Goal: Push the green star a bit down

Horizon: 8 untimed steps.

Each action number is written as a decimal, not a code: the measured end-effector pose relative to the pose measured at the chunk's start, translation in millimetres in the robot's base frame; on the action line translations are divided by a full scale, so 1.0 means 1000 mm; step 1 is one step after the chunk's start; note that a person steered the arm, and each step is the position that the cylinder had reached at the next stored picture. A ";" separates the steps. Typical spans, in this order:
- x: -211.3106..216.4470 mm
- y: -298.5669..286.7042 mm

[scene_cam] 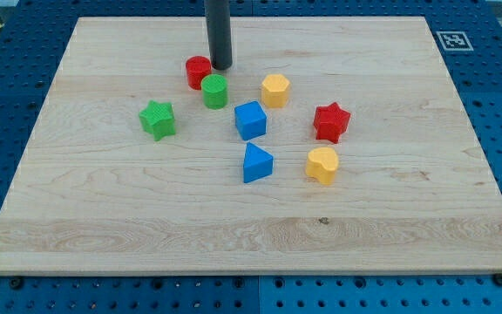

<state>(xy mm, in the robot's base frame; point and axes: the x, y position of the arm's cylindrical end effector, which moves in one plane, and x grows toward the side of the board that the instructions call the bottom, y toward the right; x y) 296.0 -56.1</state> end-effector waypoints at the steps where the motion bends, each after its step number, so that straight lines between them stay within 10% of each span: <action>1: 0.001 -0.055; 5: 0.129 -0.117; 8: 0.090 -0.132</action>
<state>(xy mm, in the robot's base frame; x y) 385.8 -188.2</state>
